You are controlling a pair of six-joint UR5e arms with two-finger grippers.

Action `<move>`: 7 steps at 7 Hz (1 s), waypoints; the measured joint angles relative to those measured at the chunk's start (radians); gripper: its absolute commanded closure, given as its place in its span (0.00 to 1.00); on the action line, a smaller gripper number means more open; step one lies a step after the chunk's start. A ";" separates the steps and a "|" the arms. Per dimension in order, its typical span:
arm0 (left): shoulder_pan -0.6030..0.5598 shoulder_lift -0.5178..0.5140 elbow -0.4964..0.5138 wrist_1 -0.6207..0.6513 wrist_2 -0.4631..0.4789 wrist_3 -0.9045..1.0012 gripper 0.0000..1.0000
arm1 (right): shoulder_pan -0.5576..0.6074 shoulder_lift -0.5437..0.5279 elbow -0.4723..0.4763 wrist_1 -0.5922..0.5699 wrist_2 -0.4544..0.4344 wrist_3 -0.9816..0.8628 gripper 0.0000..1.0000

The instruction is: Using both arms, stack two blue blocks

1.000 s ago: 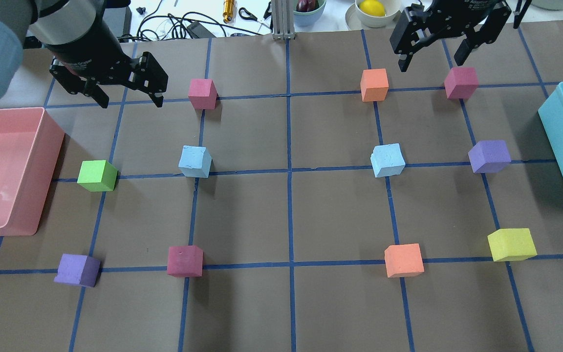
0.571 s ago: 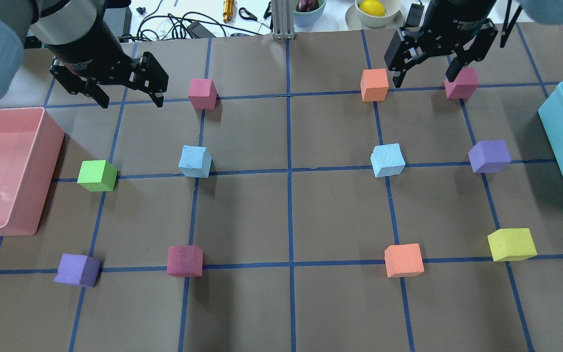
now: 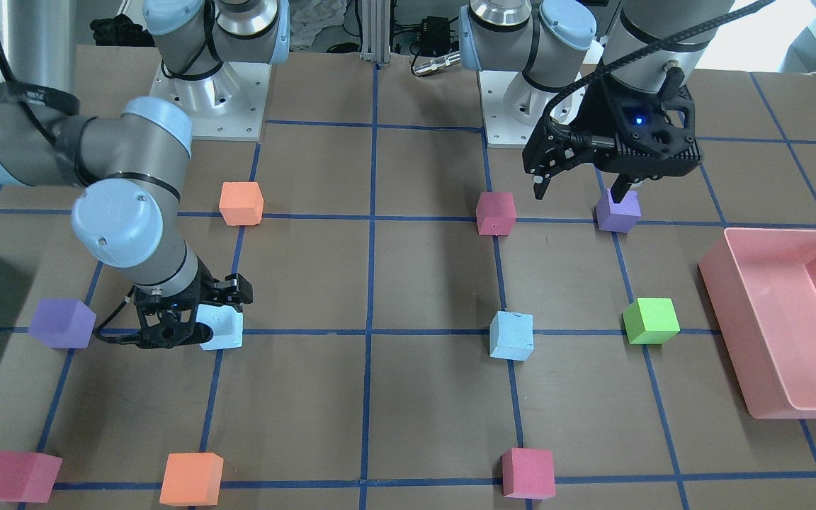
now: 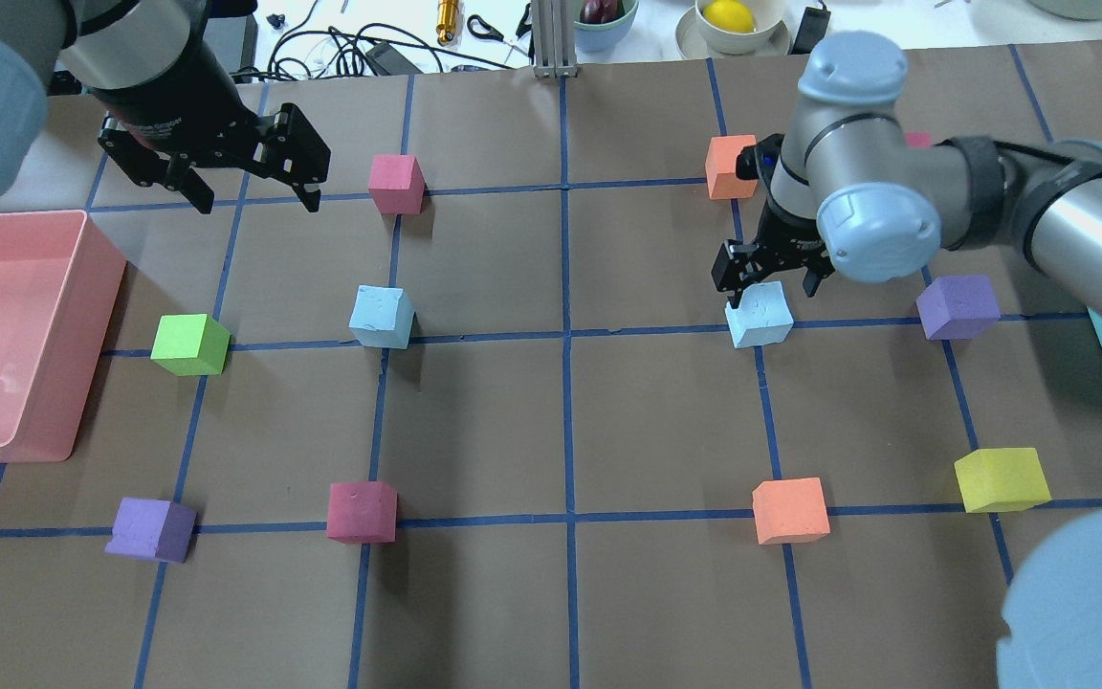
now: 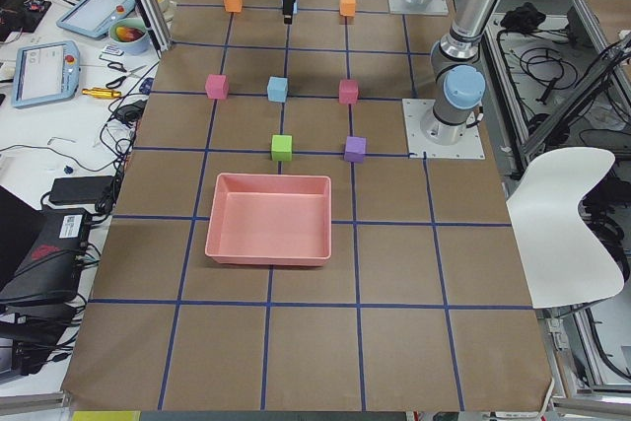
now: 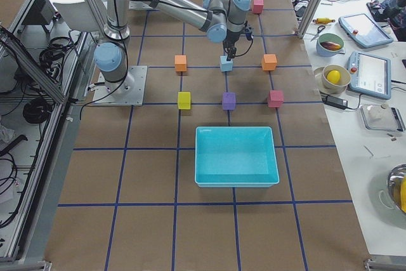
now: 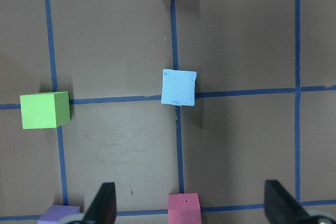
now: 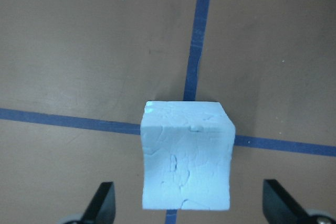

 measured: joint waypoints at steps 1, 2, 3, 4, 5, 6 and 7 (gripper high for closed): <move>0.000 -0.003 0.000 0.003 0.000 -0.001 0.00 | 0.000 0.022 0.022 -0.036 -0.003 -0.002 0.50; 0.000 -0.005 0.000 0.002 0.001 -0.002 0.00 | 0.000 0.031 0.028 -0.049 -0.001 -0.001 0.69; 0.000 -0.006 -0.001 0.000 0.001 -0.002 0.00 | 0.001 0.034 0.029 -0.052 0.003 0.002 0.71; 0.001 -0.007 -0.002 -0.002 0.001 -0.002 0.00 | 0.003 0.032 0.026 -0.052 0.006 0.006 0.74; 0.003 -0.008 -0.002 -0.002 0.001 0.000 0.00 | 0.015 0.028 0.008 -0.048 0.008 0.019 0.74; 0.006 -0.009 -0.002 -0.003 0.002 0.002 0.00 | 0.043 0.031 -0.039 -0.031 0.016 0.046 0.75; 0.007 -0.010 -0.002 -0.003 0.002 0.005 0.00 | 0.080 0.051 -0.112 0.001 0.042 0.077 0.75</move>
